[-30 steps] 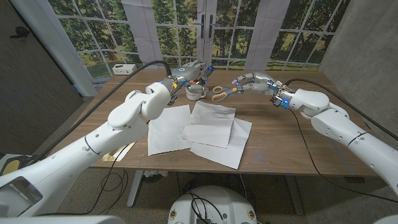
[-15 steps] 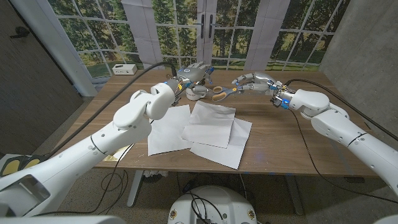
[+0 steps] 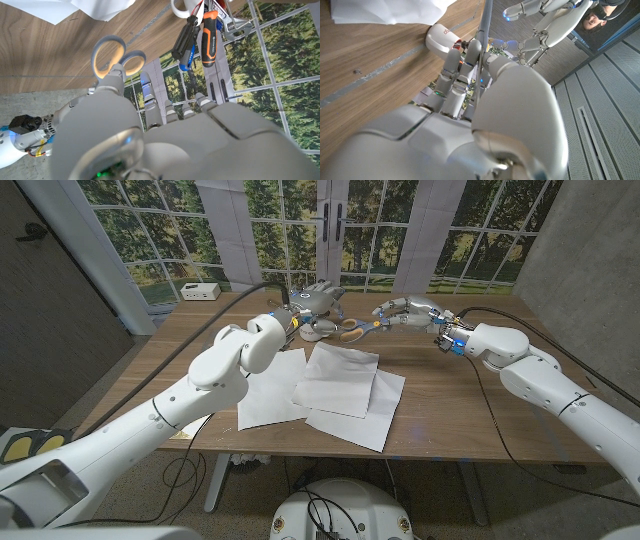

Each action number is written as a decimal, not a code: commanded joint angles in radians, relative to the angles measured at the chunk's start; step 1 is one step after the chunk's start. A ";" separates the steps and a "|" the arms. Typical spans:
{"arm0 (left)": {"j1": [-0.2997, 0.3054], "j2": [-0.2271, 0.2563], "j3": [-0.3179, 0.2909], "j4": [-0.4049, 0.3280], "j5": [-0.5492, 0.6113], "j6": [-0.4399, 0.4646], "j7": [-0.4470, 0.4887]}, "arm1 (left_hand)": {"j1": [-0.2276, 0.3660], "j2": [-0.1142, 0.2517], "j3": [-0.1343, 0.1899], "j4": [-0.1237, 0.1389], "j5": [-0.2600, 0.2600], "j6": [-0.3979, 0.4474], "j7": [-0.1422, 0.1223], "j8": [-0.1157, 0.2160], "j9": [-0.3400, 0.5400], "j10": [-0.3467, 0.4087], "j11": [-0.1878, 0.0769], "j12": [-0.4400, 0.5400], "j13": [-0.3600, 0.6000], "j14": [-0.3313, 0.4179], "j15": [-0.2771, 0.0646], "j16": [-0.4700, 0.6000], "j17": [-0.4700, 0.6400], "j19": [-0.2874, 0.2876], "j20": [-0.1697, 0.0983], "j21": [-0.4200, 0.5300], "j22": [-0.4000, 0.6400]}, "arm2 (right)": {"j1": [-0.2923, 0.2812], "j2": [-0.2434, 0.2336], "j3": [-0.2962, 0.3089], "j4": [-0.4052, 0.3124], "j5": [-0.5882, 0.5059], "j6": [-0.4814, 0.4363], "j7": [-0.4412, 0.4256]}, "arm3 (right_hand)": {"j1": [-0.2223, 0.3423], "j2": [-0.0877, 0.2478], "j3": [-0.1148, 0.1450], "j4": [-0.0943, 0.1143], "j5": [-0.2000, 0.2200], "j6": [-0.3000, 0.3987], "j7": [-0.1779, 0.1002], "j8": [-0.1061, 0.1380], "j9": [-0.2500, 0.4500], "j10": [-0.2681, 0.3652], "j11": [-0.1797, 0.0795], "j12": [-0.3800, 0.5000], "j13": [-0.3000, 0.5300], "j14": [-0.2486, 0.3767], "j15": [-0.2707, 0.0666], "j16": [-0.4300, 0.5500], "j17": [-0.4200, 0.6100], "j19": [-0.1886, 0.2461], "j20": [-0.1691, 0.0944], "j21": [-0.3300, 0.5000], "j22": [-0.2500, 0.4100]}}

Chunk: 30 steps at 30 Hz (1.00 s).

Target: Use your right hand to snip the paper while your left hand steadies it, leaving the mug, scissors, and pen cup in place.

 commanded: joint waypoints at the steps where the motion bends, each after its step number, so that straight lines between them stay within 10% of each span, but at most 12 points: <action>1: 0.000 -0.018 0.005 0.017 0.027 -0.016 -0.009 | 0.004 0.005 -0.001 0.000 -0.003 0.001 -0.002 0.001 0.001 0.001 -0.004 0.004 0.003 -0.102 -0.003 0.005 0.001 -0.002 -0.005 0.007 -0.001 | 0.013 0.006 -0.010 0.006 -0.001 -0.006 0.010 | 0.004 0.007 0.007 -0.001 -0.004 0.002 -0.002 0.001 0.003 0.001 0.000 0.001 0.001 -0.011 -0.109 -0.002 0.000 -0.005 -0.105 0.006 0.003; 30: 0.003 -0.042 0.022 0.056 0.078 -0.049 0.009 | 0.009 0.012 -0.003 -0.001 -0.005 0.024 0.001 0.011 -0.007 0.008 -0.002 0.009 0.003 -0.096 -0.005 0.006 0.001 0.001 -0.007 0.008 -0.001 | 0.010 0.011 -0.004 -0.002 0.009 0.000 0.007 | 0.003 0.008 0.007 -0.001 -0.007 0.002 -0.001 0.000 0.001 0.001 -0.003 0.000 0.000 -0.009 -0.109 0.000 0.000 -0.005 -0.103 0.007 0.003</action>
